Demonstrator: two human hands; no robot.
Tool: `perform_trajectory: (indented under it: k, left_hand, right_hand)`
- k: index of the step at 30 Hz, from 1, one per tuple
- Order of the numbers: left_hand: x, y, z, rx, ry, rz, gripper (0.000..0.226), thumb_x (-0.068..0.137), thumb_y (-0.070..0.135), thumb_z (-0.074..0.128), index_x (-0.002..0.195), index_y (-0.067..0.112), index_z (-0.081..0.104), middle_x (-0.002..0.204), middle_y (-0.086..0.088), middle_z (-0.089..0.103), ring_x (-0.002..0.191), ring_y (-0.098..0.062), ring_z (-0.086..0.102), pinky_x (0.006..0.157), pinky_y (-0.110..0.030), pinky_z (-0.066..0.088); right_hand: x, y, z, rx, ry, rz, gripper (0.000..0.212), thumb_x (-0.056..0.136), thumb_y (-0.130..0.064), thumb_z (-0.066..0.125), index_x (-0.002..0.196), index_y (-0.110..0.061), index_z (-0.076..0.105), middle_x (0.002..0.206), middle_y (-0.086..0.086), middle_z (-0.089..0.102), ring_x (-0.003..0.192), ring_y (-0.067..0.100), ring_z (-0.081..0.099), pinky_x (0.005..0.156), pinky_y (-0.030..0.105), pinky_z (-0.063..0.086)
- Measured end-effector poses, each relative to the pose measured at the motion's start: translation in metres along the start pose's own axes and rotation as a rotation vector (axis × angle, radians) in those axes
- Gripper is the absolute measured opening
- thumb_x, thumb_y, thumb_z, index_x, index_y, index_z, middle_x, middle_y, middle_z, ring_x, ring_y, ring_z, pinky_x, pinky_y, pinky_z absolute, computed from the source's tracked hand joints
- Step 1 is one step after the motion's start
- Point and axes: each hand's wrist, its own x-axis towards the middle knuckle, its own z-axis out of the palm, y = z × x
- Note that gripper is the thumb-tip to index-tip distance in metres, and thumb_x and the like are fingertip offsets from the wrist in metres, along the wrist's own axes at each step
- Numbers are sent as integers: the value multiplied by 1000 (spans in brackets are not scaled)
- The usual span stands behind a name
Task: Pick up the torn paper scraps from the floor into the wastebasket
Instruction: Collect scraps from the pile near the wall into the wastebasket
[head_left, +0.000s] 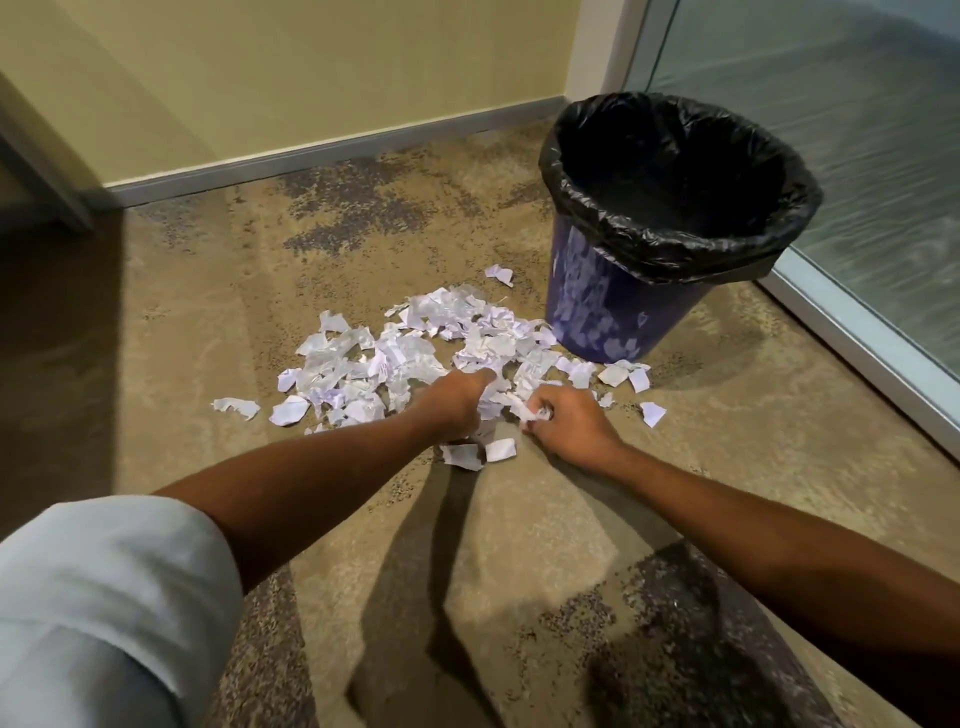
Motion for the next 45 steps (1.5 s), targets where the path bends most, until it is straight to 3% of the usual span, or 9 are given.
perform_trajectory:
  k: [8, 14, 18, 23, 30, 34, 37, 42, 45]
  left_hand:
    - [10, 13, 4, 62, -14, -20, 57, 92, -1, 69, 144, 11, 49, 119, -17, 68, 100, -28, 67, 79, -40, 63]
    - [11, 12, 4, 80, -4, -36, 32, 91, 3, 70, 121, 8, 62, 110, -13, 68, 95, -26, 64, 76, -38, 61]
    - [13, 10, 0, 41, -10, -33, 21, 90, 2, 69, 109, 9, 63, 104, -9, 64, 93, -23, 60, 65, -29, 48]
    - [13, 6, -1, -70, -35, -59, 17, 92, 0, 67, 99, 13, 59, 93, -2, 59, 90, -21, 59, 71, -32, 53]
    - [5, 4, -2, -214, -102, -171, 16, 97, 7, 69, 111, 10, 62, 103, -9, 65, 92, -21, 68, 80, -36, 63]
    - [0, 15, -7, -414, -87, -278, 20, 95, 4, 70, 114, 8, 63, 106, -13, 70, 88, -25, 76, 73, -37, 66]
    - [-4, 27, -17, -482, -21, -290, 27, 93, 2, 68, 119, 6, 64, 115, -17, 69, 98, -29, 72, 77, -41, 65]
    - [-14, 58, -47, -727, 53, -266, 20, 95, 5, 72, 114, 5, 66, 104, -17, 73, 66, -27, 78, 56, -38, 65]
    - [-22, 77, -71, -821, 152, -221, 19, 95, 14, 76, 110, 8, 67, 101, -15, 75, 62, -26, 77, 61, -39, 67]
  right_hand:
    - [25, 5, -27, 30, 100, 39, 18, 93, -30, 73, 96, -25, 56, 94, -3, 64, 85, 21, 61, 65, 37, 45]
    - [43, -1, -19, -323, -15, 94, 88, 73, -64, 87, 136, -27, 39, 136, 6, 39, 100, 27, 60, 71, 36, 48]
    - [50, 2, -10, -403, -94, 119, 116, 72, -62, 88, 161, -34, 20, 165, 13, 21, 136, 38, 50, 97, 47, 52]
    - [54, 2, -4, -407, -93, 33, 77, 89, -56, 74, 155, -37, 39, 161, 13, 31, 138, 37, 48, 101, 48, 51]
    - [42, -3, 2, -178, -58, -89, 12, 89, -20, 74, 98, -21, 66, 102, 2, 62, 95, 24, 62, 77, 38, 56]
    - [28, -12, -1, 327, -220, 188, 16, 85, 3, 74, 96, -8, 71, 97, 15, 73, 68, 21, 74, 57, 33, 61]
    - [23, -23, -12, 672, -283, 354, 17, 91, 2, 74, 105, -7, 72, 109, 16, 72, 81, 18, 72, 61, 29, 62]
    - [18, -49, -50, 992, -198, 350, 21, 97, 5, 65, 114, -7, 68, 102, 14, 73, 77, 18, 72, 57, 25, 62]
    - [19, -66, -77, 1039, -165, 297, 23, 98, 9, 60, 109, -10, 68, 99, 12, 72, 72, 17, 71, 56, 26, 60]
